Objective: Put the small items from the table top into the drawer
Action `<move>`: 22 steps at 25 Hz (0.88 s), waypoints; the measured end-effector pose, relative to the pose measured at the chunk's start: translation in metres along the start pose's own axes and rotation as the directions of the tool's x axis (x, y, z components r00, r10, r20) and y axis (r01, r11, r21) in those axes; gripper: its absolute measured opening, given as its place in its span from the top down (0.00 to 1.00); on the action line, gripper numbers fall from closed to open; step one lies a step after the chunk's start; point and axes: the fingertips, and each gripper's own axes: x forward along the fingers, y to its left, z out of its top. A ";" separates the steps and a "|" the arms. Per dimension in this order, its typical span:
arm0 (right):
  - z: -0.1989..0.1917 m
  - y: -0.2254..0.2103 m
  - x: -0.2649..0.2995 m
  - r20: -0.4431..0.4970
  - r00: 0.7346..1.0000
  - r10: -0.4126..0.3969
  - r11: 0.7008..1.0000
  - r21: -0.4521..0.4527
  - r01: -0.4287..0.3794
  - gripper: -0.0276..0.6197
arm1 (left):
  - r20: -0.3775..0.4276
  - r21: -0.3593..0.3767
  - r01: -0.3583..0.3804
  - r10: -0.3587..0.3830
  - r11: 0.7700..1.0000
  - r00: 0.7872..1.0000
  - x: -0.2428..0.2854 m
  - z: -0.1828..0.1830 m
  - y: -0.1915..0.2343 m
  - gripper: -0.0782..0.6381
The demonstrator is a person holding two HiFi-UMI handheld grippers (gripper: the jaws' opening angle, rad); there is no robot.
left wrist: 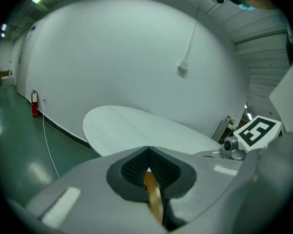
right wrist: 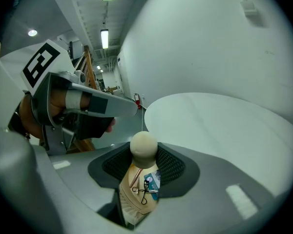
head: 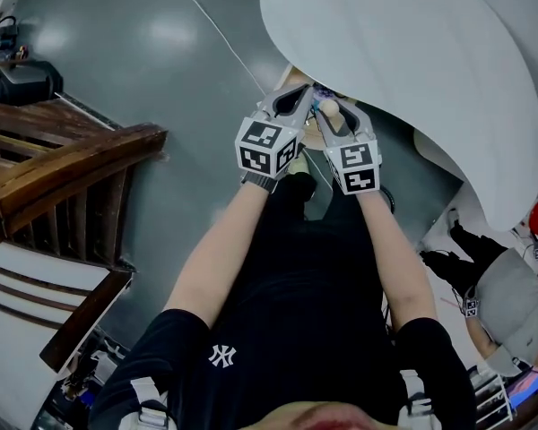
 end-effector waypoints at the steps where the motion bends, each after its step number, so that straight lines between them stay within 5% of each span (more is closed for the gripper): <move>1: -0.005 0.002 0.007 -0.013 1.000 0.007 1.000 -0.005 -0.007 0.68 | -0.002 -0.006 -0.002 0.002 1.000 1.000 0.000 -0.004 0.004 0.89; 22: -0.092 0.004 0.104 -0.235 0.968 0.094 0.996 0.022 -0.091 0.64 | -0.019 -0.049 -0.037 0.036 0.998 0.999 0.023 -0.053 0.048 0.89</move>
